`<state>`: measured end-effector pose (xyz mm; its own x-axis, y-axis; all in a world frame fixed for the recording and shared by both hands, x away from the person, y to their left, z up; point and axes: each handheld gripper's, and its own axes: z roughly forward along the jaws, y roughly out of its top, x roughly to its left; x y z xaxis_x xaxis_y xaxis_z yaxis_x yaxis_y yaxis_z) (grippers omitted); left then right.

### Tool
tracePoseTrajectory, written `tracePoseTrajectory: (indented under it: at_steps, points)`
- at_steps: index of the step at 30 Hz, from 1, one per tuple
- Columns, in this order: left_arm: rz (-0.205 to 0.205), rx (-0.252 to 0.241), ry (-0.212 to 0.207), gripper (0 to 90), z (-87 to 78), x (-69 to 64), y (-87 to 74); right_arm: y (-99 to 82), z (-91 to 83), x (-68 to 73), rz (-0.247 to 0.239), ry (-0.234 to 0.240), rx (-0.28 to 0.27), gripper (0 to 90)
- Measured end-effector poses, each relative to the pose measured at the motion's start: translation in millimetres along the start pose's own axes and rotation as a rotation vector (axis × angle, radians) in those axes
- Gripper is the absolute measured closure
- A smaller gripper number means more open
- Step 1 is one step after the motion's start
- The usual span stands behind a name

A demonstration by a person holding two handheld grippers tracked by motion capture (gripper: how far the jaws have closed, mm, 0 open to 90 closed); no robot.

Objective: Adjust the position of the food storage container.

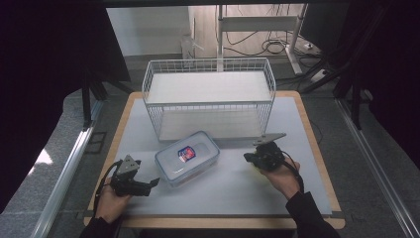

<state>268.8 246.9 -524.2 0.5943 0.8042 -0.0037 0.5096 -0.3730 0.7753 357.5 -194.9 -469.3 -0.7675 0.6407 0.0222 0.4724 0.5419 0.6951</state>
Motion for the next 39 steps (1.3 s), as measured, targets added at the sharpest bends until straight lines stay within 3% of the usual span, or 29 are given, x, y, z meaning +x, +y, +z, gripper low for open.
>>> tracePoseTrajectory:
  at_steps: [23,28,32,33,34,36,37,39]
  points:
    - [0.002,0.009,0.001,3.4,1.4,-0.3,0.1,-54.1,-56.8,-43.3,0.183,-0.121,-0.058,89.8]
    - [0.001,0.027,0.009,3.1,3.1,-0.9,0.0,-50.4,-54.4,-38.3,0.172,-0.12,-0.062,89.7]
    - [-0.05,0.033,-0.025,5.0,2.9,0.7,1.0,-39.1,-46.0,-27.8,0.139,-0.096,-0.076,89.6]
    - [-0.055,0.039,-0.02,7.2,2.4,0.3,1.2,-36.8,-43.5,-26.0,0.13,-0.089,-0.078,89.7]
    - [-0.059,0.041,-0.016,19.5,1.9,0.0,1.6,-30.4,-36.5,-20.8,0.112,-0.073,-0.077,89.6]
    - [-0.07,0.038,-0.022,31.5,0.7,-0.1,2.8,-27.3,-32.6,-18.4,0.111,-0.059,-0.079,89.6]
    - [-0.083,0.024,-0.049,41.1,0.2,0.4,4.6,-21.3,-24.2,-14.7,0.105,-0.031,-0.081,89.6]
    - [-0.087,0.021,-0.066,54.9,2.1,-0.4,6.7,-15.6,-14.0,-11.8,0.103,-0.006,-0.082,89.7]
